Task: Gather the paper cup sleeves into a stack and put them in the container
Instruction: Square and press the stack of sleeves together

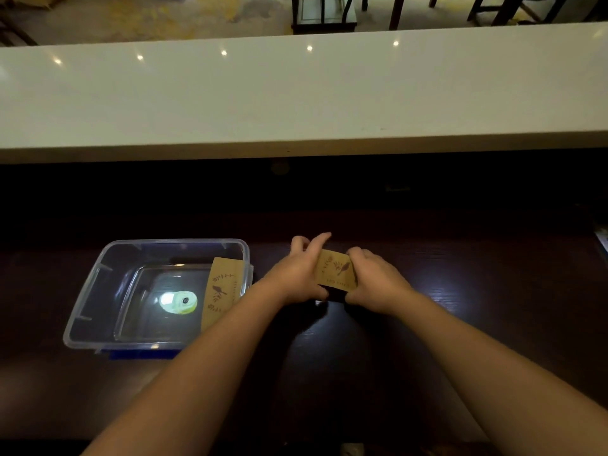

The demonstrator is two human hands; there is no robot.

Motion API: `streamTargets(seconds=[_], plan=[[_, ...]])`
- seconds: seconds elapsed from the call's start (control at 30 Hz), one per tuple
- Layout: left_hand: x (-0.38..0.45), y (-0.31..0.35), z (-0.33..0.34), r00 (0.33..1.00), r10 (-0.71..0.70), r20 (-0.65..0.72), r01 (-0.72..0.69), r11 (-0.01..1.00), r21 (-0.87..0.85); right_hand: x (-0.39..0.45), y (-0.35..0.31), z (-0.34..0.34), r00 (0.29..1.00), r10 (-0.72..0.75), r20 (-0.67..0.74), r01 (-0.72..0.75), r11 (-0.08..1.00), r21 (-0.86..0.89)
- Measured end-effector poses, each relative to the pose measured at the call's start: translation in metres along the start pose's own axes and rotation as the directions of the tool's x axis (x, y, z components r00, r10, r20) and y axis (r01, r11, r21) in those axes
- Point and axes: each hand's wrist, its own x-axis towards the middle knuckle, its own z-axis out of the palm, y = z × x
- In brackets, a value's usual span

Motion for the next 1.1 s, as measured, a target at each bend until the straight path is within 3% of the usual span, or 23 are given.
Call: streamTargets(seconds=[0.07, 0.1, 0.2, 0.27, 0.37, 0.43, 0.5, 0.57, 0.63, 0.7, 0.8, 0.93, 1.03, 1.1], plan=[[-0.012, 0.001, 0.004, 0.998, -0.046, -0.036, 0.034, 0.957, -0.288, -0.013, 0.010, 0.004, 0.996, -0.032, -0.088, 0.027, 0.998, -0.059], [-0.018, 0.002, 0.008, 0.994, -0.064, -0.086, 0.029, 0.936, -0.352, -0.020, 0.014, 0.007, 0.990, -0.067, -0.128, 0.052, 0.991, -0.123], [-0.036, 0.004, 0.026, 0.981, -0.011, -0.195, -0.032, 0.976, -0.216, -0.035, 0.021, 0.014, 0.968, -0.182, -0.176, 0.126, 0.950, -0.286], [-0.045, 0.004, 0.036, 0.975, 0.022, -0.220, -0.062, 0.983, -0.175, -0.041, 0.024, 0.017, 0.961, -0.213, -0.174, 0.158, 0.946, -0.282], [-0.054, 0.005, 0.043, 0.964, 0.062, -0.260, -0.104, 0.983, -0.149, -0.049, 0.030, 0.018, 0.966, -0.184, -0.179, 0.173, 0.982, -0.079], [-0.060, 0.005, 0.045, 0.954, 0.078, -0.288, -0.125, 0.981, -0.150, -0.053, 0.035, 0.019, 0.975, -0.096, -0.200, 0.133, 0.974, 0.181], [-0.063, 0.007, 0.049, 0.942, 0.083, -0.327, -0.134, 0.981, -0.137, -0.056, 0.040, 0.023, 0.978, 0.064, -0.198, 0.037, 0.882, 0.469], [-0.066, 0.009, 0.054, 0.927, 0.101, -0.360, -0.137, 0.988, -0.073, -0.060, 0.040, 0.029, 0.968, 0.177, -0.175, -0.031, 0.782, 0.622], [-0.068, 0.011, 0.063, 0.911, 0.129, -0.391, -0.131, 0.991, 0.023, -0.064, 0.035, 0.039, 0.962, 0.206, -0.179, -0.048, 0.774, 0.631], [-0.071, 0.013, 0.075, 0.907, 0.129, -0.401, -0.110, 0.991, 0.072, -0.067, 0.028, 0.049, 0.960, 0.181, -0.211, -0.036, 0.833, 0.552], [-0.072, 0.016, 0.088, 0.906, 0.103, -0.412, -0.085, 0.994, 0.061, -0.068, 0.025, 0.055, 0.954, 0.147, -0.260, -0.021, 0.902, 0.432], [-0.071, 0.012, 0.088, 0.899, 0.134, -0.417, -0.125, 0.991, 0.049, -0.070, 0.031, 0.053, 0.962, 0.132, -0.240, -0.007, 0.887, 0.461], [-0.070, 0.010, 0.081, 0.902, 0.105, -0.419, -0.165, 0.980, -0.109, -0.070, 0.036, 0.040, 0.969, 0.151, -0.197, -0.030, 0.860, 0.510], [-0.070, 0.011, 0.069, 0.904, 0.004, -0.427, -0.170, 0.920, -0.354, -0.068, 0.039, 0.029, 0.978, 0.149, -0.146, -0.027, 0.786, 0.618]])
